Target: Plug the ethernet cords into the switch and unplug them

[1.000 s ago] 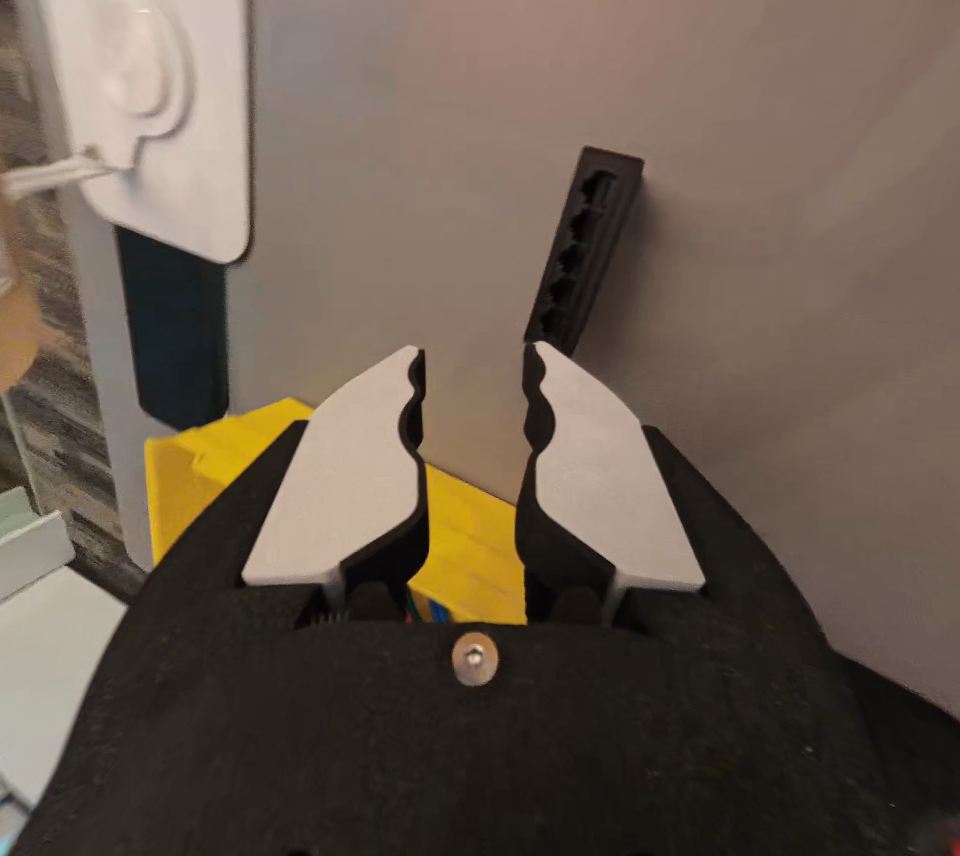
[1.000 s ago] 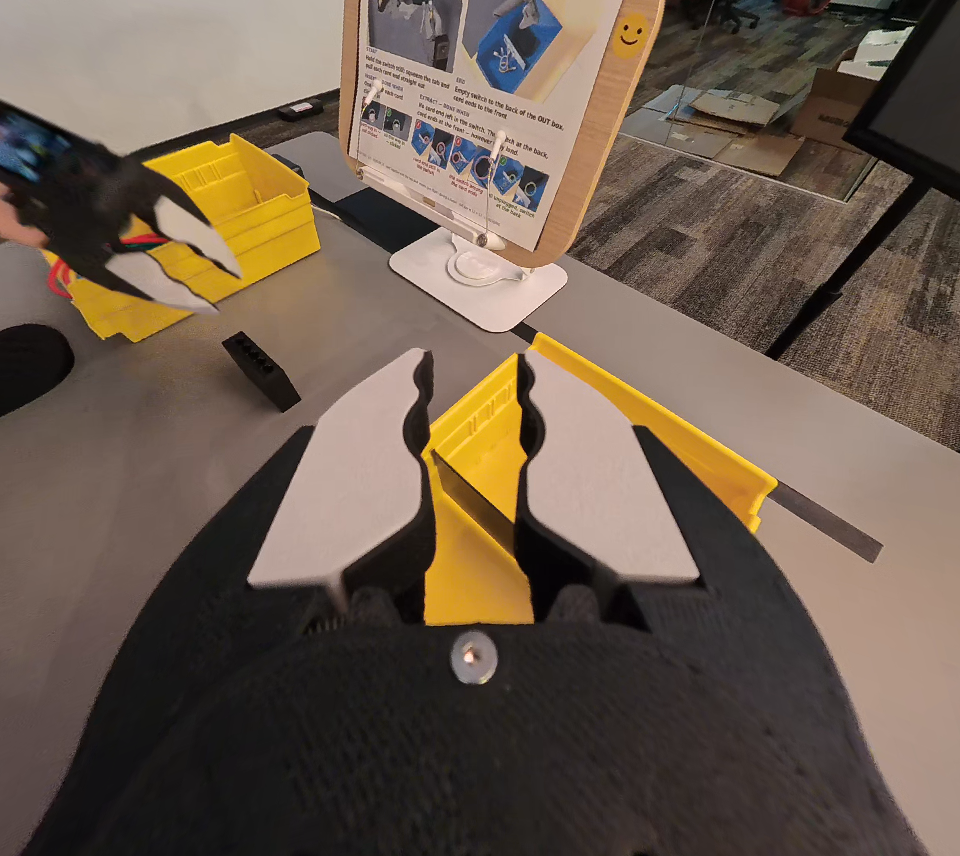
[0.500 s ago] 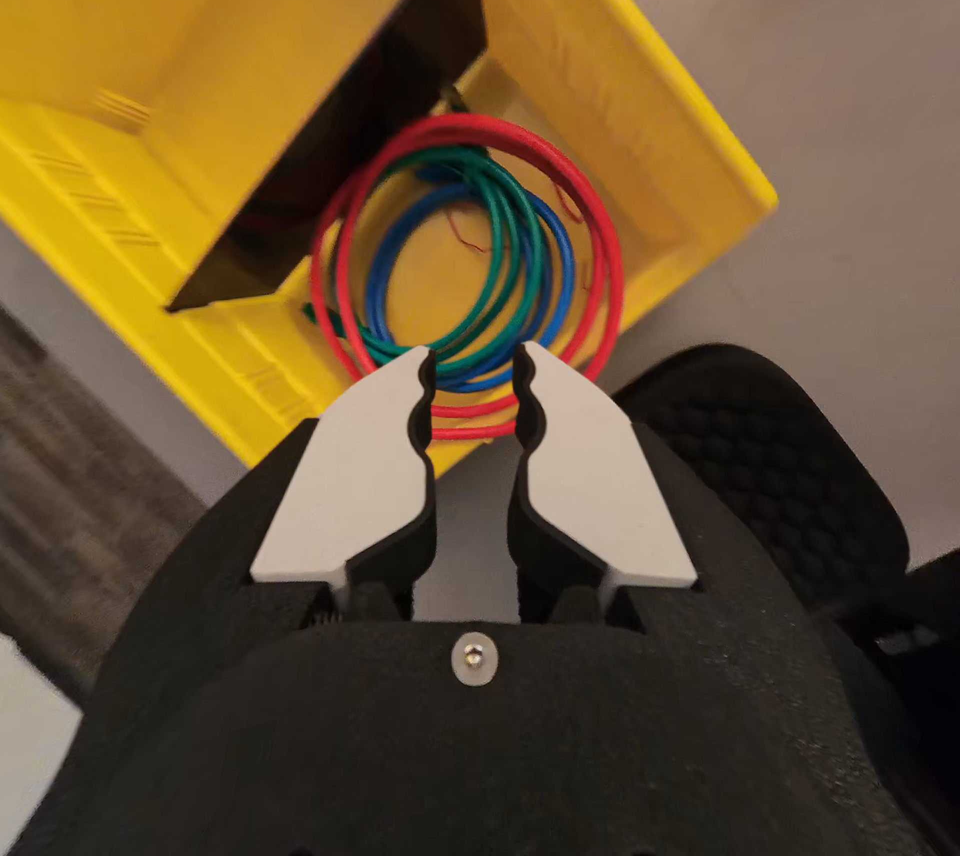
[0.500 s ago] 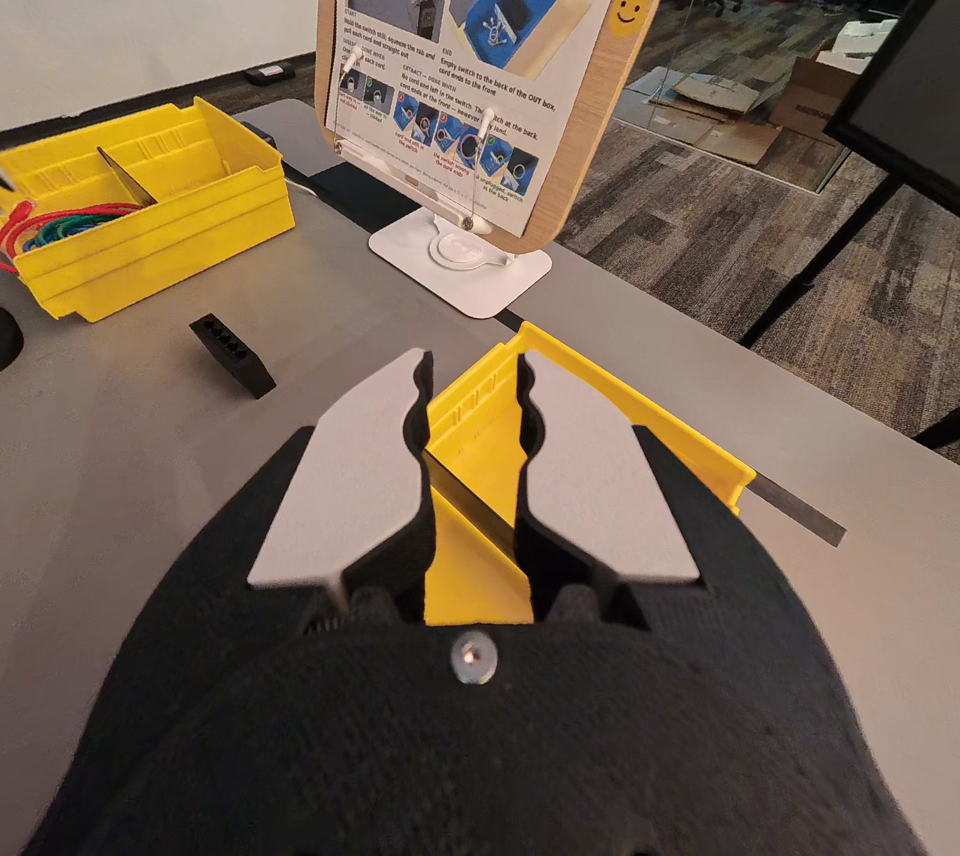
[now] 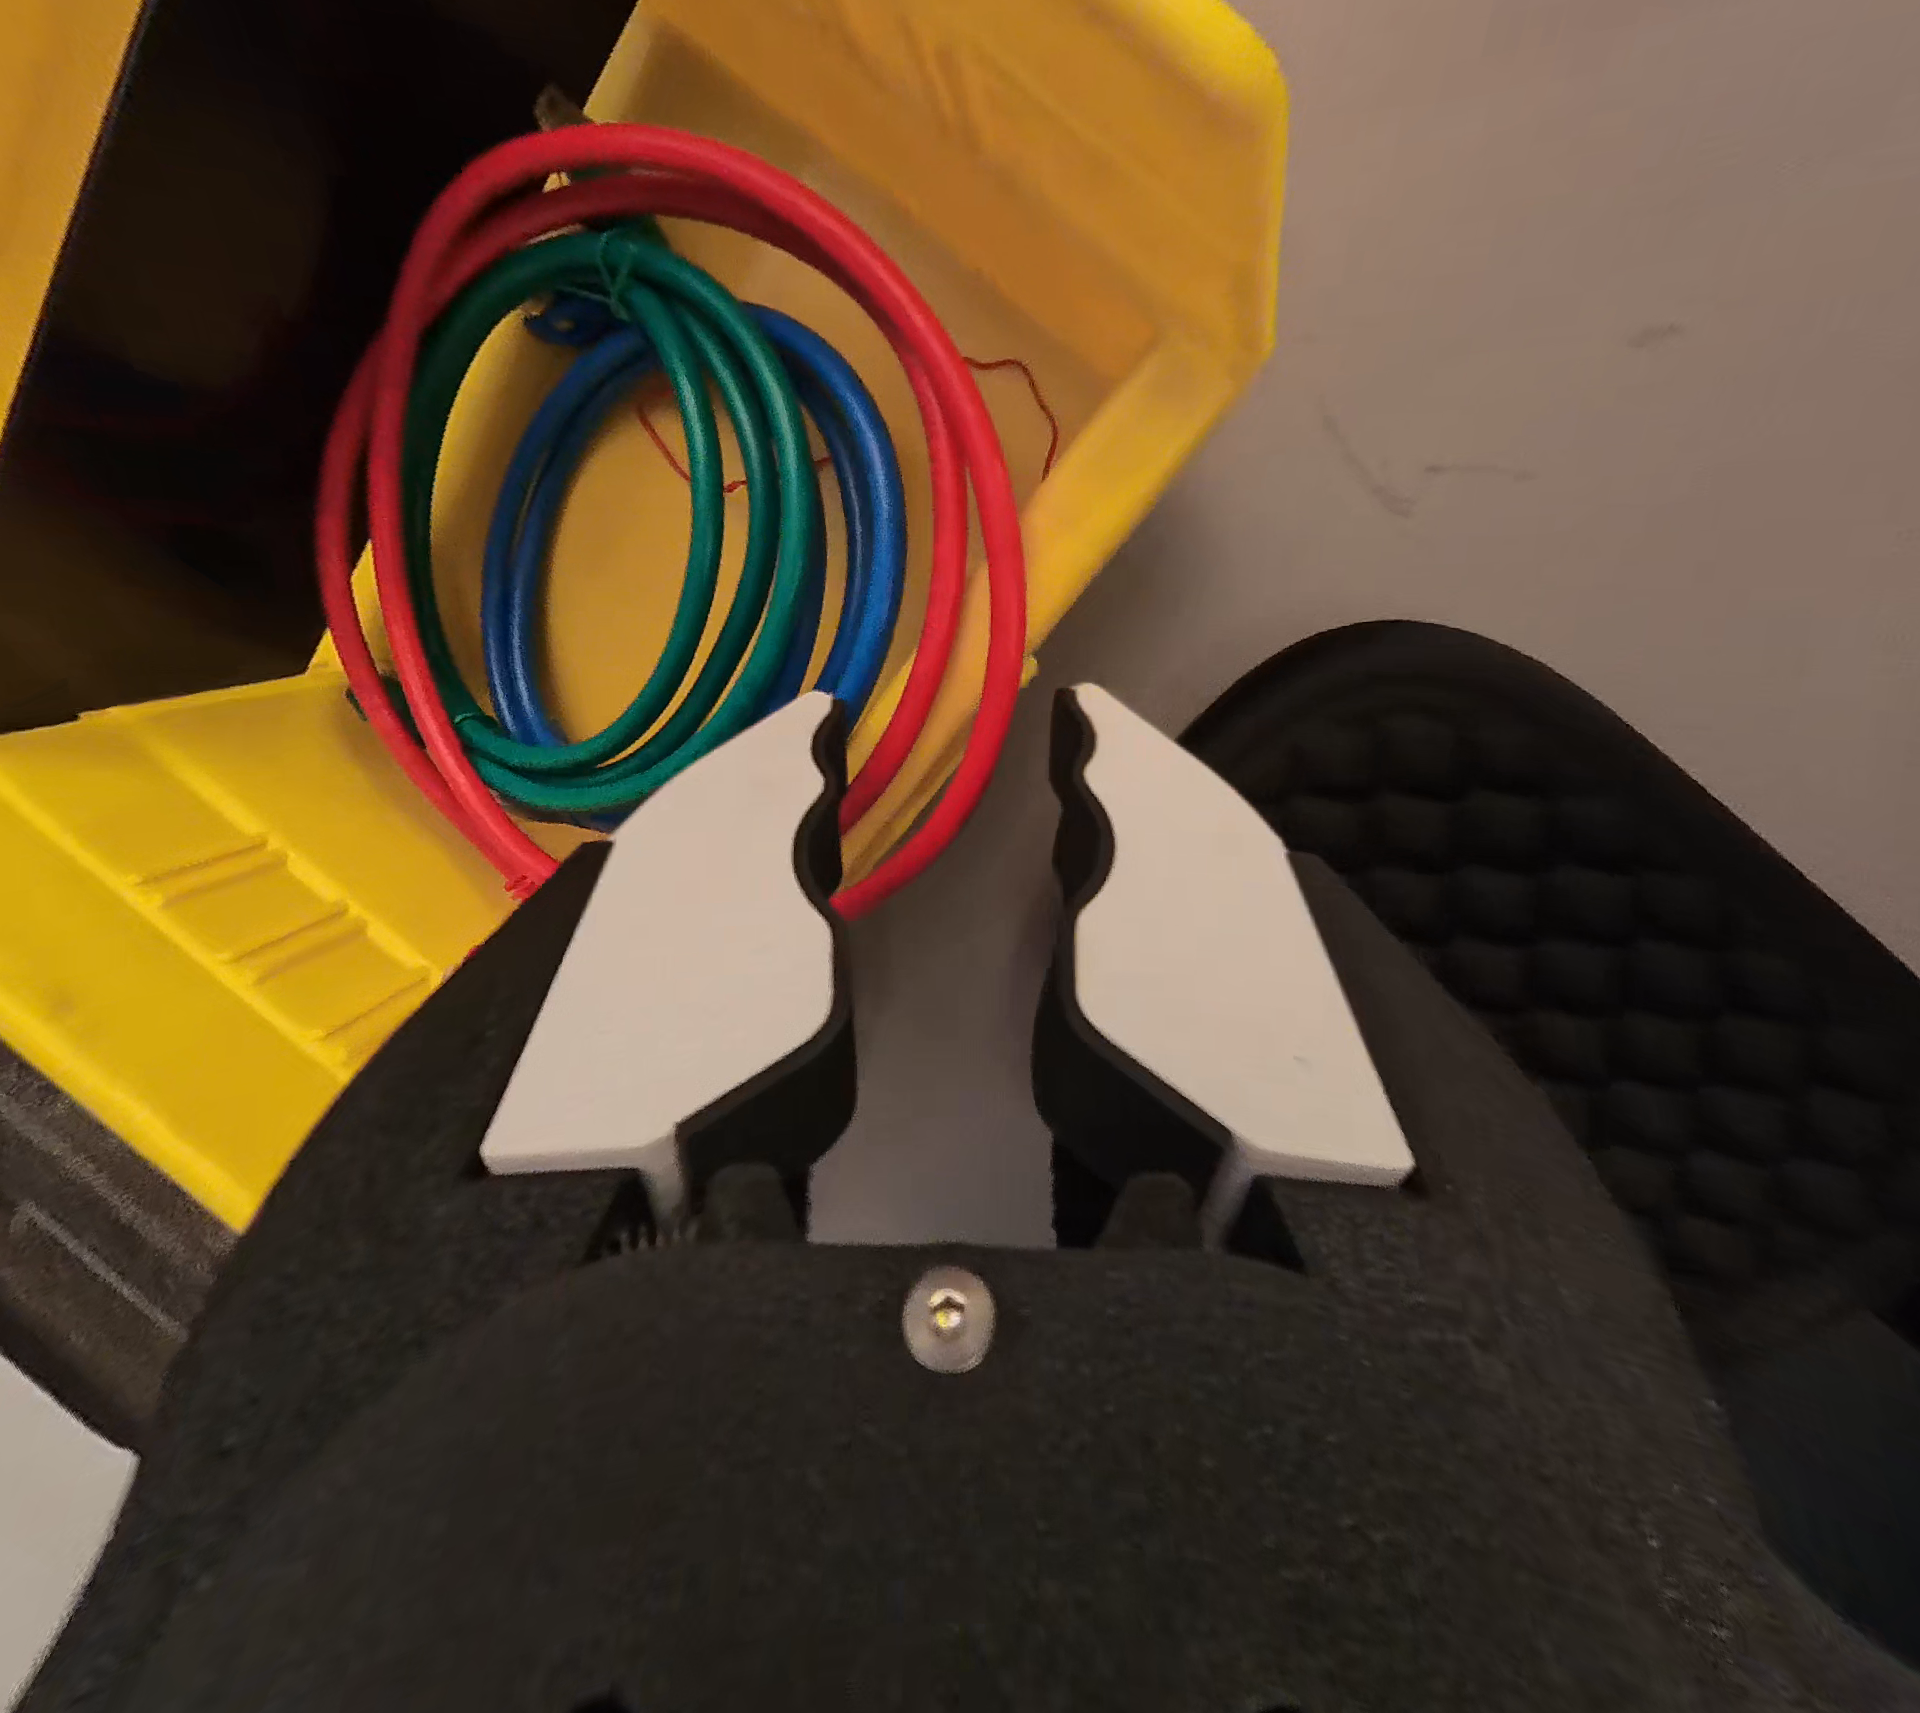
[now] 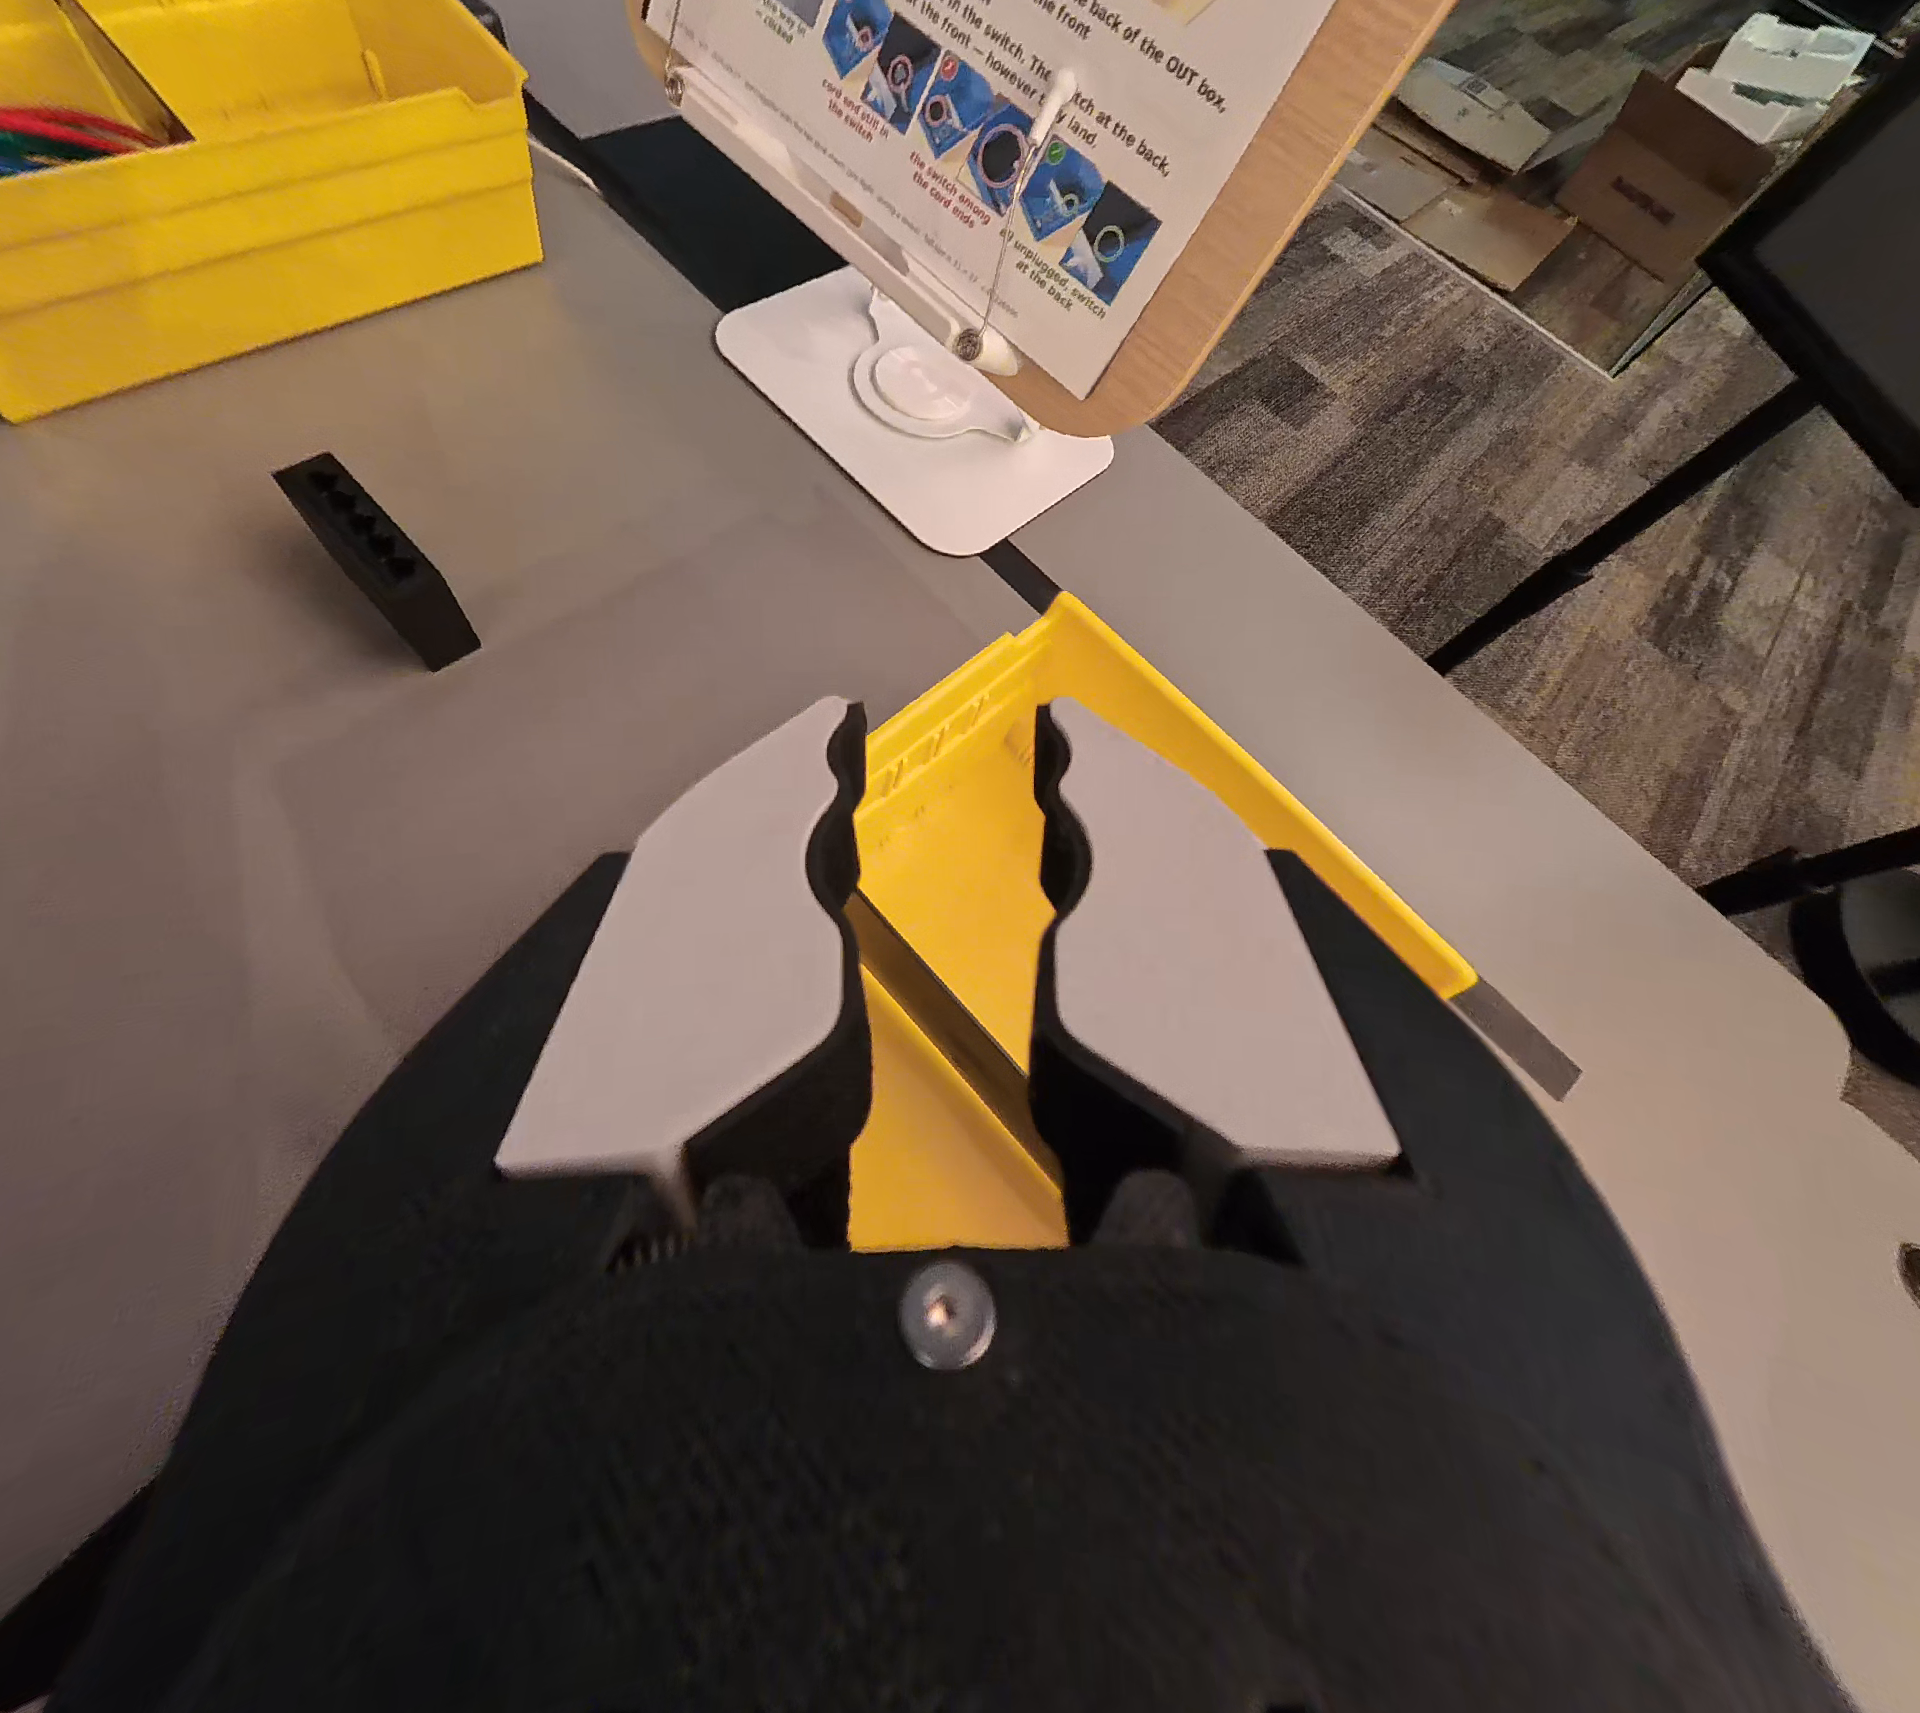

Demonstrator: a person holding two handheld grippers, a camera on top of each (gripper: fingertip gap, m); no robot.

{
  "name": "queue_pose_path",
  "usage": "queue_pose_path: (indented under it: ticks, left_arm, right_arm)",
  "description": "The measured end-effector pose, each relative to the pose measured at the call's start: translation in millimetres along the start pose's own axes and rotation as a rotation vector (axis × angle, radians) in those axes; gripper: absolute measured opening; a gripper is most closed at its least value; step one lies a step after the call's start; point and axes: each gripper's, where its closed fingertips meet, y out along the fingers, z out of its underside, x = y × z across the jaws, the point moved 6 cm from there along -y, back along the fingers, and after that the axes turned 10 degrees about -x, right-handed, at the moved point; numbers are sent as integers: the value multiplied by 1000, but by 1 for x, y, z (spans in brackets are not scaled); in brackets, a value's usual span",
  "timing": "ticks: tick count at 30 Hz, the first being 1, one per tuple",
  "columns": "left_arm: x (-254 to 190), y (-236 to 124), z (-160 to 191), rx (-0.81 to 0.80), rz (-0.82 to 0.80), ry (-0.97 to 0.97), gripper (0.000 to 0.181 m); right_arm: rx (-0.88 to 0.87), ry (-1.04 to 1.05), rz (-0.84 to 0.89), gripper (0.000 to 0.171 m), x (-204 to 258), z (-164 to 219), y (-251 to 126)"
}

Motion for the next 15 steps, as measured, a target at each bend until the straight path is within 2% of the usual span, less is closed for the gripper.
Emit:
queue_pose_path:
  ticks: [4, 8, 9, 15]
  left_arm:
    - [3, 1, 0, 26, 21, -19, 26]
    - [5, -1, -3, 59, 43, -9, 19]
    - [3, -2, -6, 56, 73, -13, 9]
    - [19, -24, -23, 28, 4, -16, 8]
  right_arm:
    - [6, -47, 0, 32, 4, -2, 4]
    - [-61, -87, 14, 30, 6, -12, 2]
    - [-78, -83, 1, 30, 7, -14, 1]
    - [-88, -82, -5, 30, 6, -13, -2]
